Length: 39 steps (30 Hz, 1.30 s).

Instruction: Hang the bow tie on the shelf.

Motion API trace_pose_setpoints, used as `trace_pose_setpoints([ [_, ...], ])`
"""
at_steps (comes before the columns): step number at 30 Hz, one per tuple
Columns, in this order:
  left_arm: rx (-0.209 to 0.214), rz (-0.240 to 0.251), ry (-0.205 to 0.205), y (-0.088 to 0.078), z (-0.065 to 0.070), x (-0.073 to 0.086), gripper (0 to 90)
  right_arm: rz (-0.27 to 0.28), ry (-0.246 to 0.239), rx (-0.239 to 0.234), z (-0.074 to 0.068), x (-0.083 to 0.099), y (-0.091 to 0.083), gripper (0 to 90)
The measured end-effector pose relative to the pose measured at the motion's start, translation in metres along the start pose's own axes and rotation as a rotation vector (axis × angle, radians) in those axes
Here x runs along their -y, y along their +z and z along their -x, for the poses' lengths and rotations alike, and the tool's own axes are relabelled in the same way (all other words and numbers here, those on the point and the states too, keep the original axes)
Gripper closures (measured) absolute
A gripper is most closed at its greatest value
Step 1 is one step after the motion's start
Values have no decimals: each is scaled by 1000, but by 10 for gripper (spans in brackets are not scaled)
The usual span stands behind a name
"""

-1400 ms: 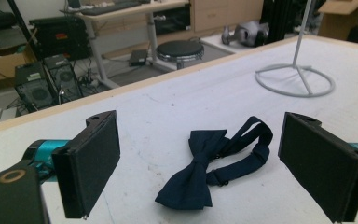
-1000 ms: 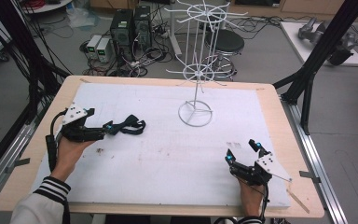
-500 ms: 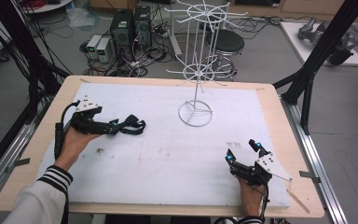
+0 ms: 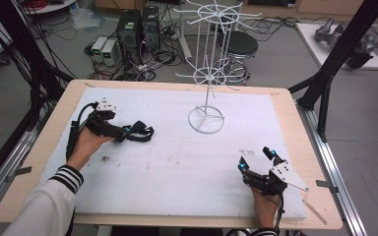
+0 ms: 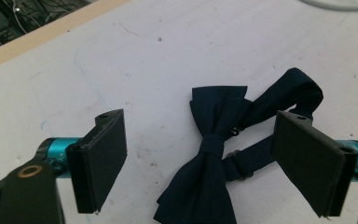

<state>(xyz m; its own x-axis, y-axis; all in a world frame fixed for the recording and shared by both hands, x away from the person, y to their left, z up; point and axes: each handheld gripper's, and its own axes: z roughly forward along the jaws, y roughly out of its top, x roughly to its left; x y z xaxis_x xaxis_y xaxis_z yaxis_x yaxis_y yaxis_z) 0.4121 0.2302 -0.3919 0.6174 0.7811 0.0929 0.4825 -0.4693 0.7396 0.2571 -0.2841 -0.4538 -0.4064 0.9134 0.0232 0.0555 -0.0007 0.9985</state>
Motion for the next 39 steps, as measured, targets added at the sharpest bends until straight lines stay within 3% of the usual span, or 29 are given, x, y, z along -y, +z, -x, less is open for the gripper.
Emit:
trace_pose_setpoints([
  [9,3,-130,43,15,-3,-3,257,-4,2,12,-1,0,0,88],
  [13,9,-145,56,20,-2,-6,275,0,-2,10,0,0,0,88],
  [15,16,-162,71,22,-1,-7,331,3,-3,10,0,0,0,88],
  [24,27,-250,75,36,-1,-10,346,4,-5,12,-1,0,0,88],
  [31,28,-274,76,45,1,-14,379,4,5,11,-1,0,0,88],
  [39,41,-289,73,45,2,-15,515,4,5,12,-1,0,0,88],
])
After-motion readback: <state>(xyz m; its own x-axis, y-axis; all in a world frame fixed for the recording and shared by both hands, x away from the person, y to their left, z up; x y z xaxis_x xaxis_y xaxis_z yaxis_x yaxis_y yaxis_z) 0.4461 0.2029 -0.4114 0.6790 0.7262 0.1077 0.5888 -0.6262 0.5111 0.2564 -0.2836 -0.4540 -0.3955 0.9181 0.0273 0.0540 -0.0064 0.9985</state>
